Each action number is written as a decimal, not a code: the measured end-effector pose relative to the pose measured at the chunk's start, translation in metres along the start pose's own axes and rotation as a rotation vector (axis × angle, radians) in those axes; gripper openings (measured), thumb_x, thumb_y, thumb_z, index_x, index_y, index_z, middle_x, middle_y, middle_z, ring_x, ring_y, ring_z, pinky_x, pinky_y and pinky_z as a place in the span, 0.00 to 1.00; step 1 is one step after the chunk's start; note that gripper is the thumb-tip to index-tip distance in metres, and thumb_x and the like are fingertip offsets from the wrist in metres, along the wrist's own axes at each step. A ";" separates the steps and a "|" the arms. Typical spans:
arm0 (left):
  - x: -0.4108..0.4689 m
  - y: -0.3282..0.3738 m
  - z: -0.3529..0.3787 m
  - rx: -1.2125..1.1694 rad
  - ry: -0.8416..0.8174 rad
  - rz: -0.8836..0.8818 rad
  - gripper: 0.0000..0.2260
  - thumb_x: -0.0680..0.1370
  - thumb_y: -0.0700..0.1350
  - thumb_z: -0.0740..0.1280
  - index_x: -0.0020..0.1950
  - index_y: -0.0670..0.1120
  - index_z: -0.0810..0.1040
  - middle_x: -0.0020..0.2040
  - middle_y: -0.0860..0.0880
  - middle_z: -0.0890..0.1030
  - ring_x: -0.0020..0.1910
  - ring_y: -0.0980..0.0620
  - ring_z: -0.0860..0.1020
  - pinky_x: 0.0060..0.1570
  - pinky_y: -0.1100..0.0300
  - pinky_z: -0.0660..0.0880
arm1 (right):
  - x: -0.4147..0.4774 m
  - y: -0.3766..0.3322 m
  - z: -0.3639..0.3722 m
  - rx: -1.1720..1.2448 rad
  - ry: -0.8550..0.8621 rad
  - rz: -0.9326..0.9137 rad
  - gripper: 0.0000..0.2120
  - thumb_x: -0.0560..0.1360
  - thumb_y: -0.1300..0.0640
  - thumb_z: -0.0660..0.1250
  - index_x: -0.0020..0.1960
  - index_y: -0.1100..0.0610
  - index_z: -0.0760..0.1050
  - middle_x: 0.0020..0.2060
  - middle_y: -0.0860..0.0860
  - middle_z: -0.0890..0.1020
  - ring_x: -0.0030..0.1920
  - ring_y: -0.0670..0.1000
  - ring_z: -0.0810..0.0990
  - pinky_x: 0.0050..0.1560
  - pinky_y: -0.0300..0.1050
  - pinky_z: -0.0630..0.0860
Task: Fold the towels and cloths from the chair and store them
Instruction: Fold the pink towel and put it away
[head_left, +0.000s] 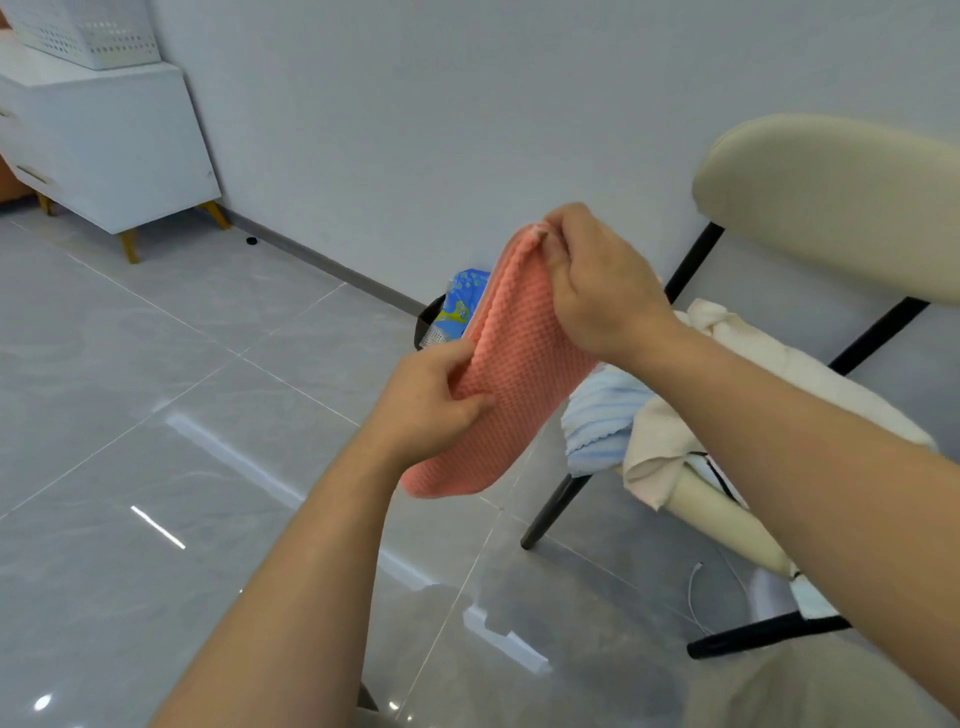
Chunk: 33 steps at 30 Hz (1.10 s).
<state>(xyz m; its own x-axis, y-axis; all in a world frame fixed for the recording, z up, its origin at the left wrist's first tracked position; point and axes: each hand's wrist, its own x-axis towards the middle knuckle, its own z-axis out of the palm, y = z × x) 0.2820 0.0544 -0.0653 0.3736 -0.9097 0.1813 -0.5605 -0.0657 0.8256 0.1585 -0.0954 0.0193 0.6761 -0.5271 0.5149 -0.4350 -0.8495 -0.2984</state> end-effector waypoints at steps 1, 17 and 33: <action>0.000 0.000 0.001 0.016 -0.027 -0.019 0.12 0.74 0.43 0.74 0.57 0.51 0.82 0.49 0.56 0.83 0.48 0.59 0.79 0.49 0.68 0.75 | 0.003 0.002 -0.006 -0.023 0.038 0.000 0.12 0.85 0.51 0.53 0.58 0.56 0.71 0.47 0.49 0.75 0.47 0.57 0.76 0.45 0.50 0.68; -0.005 -0.002 -0.026 -0.415 0.051 -0.247 0.14 0.76 0.59 0.68 0.45 0.49 0.86 0.39 0.48 0.83 0.35 0.49 0.77 0.24 0.57 0.67 | -0.005 0.092 -0.051 -0.043 0.247 0.530 0.16 0.85 0.51 0.50 0.60 0.60 0.71 0.57 0.63 0.79 0.57 0.65 0.76 0.52 0.55 0.69; -0.002 -0.012 -0.016 -0.011 0.088 -0.104 0.12 0.74 0.36 0.70 0.45 0.54 0.82 0.39 0.55 0.84 0.38 0.53 0.83 0.41 0.53 0.80 | -0.006 0.097 -0.049 0.076 0.252 0.426 0.13 0.86 0.54 0.52 0.61 0.60 0.71 0.50 0.52 0.76 0.55 0.58 0.76 0.47 0.44 0.63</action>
<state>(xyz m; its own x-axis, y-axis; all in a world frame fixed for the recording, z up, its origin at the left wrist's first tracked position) 0.3001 0.0641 -0.0671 0.4927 -0.8588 0.1402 -0.5071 -0.1525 0.8483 0.0829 -0.1731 0.0265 0.2786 -0.8139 0.5098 -0.5901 -0.5639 -0.5777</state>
